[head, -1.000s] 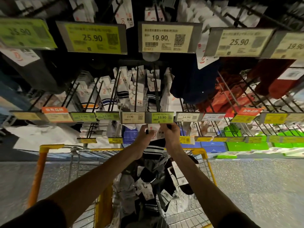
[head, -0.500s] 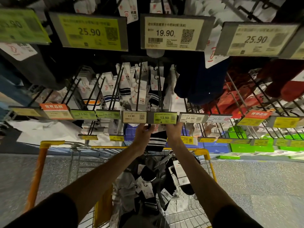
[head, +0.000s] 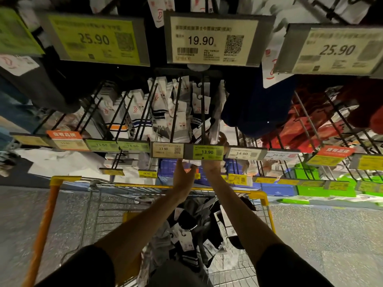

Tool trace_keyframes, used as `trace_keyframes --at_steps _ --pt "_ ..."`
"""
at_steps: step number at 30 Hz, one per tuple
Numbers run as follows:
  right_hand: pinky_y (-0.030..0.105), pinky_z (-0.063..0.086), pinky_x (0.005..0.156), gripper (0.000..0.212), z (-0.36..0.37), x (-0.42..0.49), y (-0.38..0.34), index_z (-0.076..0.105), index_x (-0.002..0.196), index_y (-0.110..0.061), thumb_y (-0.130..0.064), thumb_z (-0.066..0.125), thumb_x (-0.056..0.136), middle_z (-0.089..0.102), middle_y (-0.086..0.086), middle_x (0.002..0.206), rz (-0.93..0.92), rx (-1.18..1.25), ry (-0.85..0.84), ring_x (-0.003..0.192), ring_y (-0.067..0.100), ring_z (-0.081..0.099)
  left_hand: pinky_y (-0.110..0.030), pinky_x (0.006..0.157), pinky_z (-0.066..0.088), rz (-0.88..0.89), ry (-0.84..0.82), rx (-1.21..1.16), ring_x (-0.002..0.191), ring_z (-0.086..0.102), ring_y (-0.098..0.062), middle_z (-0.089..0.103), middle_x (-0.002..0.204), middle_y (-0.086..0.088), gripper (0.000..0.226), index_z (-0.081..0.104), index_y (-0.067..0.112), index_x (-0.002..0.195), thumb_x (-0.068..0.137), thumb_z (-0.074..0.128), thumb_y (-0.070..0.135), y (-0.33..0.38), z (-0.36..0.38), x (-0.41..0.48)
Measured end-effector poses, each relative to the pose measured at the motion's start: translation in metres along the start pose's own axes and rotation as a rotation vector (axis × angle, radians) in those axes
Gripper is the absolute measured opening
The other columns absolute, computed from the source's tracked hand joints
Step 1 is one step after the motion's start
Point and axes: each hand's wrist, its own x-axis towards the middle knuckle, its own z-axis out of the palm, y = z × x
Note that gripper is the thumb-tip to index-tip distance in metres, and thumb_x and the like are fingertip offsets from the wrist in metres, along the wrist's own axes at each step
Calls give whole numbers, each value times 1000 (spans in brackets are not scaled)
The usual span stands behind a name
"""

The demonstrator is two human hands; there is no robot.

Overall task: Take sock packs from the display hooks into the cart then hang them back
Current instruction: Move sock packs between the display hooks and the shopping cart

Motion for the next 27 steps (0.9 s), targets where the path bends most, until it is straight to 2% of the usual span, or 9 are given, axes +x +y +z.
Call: trace_keyframes --at_steps 3,6,8,10,13,16,20,23,27 --pt "20 41 87 9 6 -11 4 59 95 -10 -11 58 86 56 5 94 -276 -126 244 87 11 51 -25 72 46 -28 -25 18 96 57 -14 60 116 -1 39 50 20 131 94 58 10 -9 -10 3" --pt "18 30 100 37 6 -38 21 51 126 -6 -7 59 90 44 7 127 -370 -316 240 116 17 37 -27 64 42 -45 -77 36 73 55 -12 62 87 5 20 59 26 101 96 53 7 -7 -20 -4" --pt "16 35 89 36 2 -60 43 53 123 -8 -2 59 88 44 7 123 -342 -318 174 113 19 41 -34 69 42 -93 -126 30 72 54 -19 61 81 -3 25 59 28 84 94 53 6 -17 -25 -11" --pt "18 35 83 30 -3 -73 65 57 117 -10 -3 59 88 44 2 115 -309 -369 141 109 18 43 -37 70 39 -148 -175 14 75 54 -22 60 80 -12 19 63 22 84 91 56 6 -30 -31 -17" --pt "22 39 80 21 -11 -87 93 63 105 -10 -2 57 87 45 -3 105 -238 -436 83 100 17 46 -28 63 43 -233 -243 18 75 57 -21 60 80 -12 11 62 10 94 93 54 1 -46 -37 -32" --pt "29 40 72 12 -18 -98 114 68 86 -9 -5 57 82 59 8 89 -198 -508 51 86 24 52 -16 42 39 -330 -259 1 54 53 -13 56 61 -3 20 61 10 86 93 51 -6 -69 -41 -48" --pt "26 31 59 20 -24 -113 125 55 61 -23 -21 49 80 60 12 68 -162 -567 -28 64 22 52 -17 43 38 -385 -230 14 46 54 -9 56 60 -3 20 60 10 84 95 50 -3 -98 -52 -68" --pt "25 34 62 15 -29 -128 137 67 78 -8 -11 53 81 68 14 78 -88 -625 -88 72 25 60 -23 53 41 -397 -214 -1 47 56 -11 58 63 -5 27 58 14 80 97 48 -3 -114 -59 -83" --pt "29 38 61 21 -35 -147 162 60 97 8 -4 53 82 61 8 76 40 -691 -186 74 27 56 -15 37 35 -405 -282 -22 34 54 -5 57 64 -4 23 55 11 89 98 43 -6 -136 -72 -103"
